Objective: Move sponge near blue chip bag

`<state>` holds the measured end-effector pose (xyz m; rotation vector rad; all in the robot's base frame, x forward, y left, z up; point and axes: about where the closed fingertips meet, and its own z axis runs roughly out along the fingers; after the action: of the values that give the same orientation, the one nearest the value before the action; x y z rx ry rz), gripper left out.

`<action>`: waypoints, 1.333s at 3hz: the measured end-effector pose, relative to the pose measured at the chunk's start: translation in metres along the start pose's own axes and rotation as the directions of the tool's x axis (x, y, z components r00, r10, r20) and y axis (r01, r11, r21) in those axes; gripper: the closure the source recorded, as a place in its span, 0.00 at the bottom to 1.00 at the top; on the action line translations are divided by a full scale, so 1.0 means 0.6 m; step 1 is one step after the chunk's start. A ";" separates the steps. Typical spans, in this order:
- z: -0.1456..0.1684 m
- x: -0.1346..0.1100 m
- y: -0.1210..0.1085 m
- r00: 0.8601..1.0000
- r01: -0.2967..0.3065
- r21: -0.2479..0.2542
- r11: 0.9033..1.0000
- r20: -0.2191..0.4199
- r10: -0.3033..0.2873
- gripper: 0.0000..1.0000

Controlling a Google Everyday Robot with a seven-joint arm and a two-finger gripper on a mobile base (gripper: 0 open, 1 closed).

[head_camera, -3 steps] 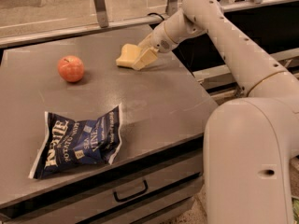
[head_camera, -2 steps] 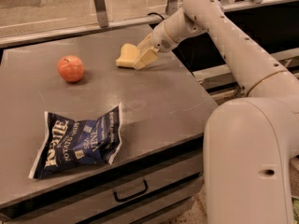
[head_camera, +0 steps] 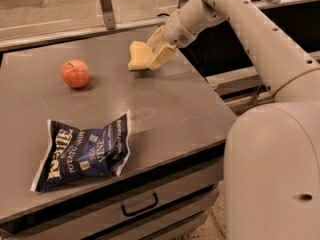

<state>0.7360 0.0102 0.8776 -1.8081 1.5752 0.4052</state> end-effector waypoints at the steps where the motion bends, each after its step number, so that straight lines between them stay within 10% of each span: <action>1: -0.020 -0.012 0.032 0.995 0.094 -0.044 0.995 -0.039 -0.096 1.00; 4: -0.022 -0.018 0.095 0.976 0.171 -0.118 0.978 -0.117 -0.185 1.00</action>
Offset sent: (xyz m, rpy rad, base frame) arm -0.0783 -0.0049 0.0025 -0.1775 -0.0532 0.2160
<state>0.6765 0.0082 0.8767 -2.0752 1.4835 0.2998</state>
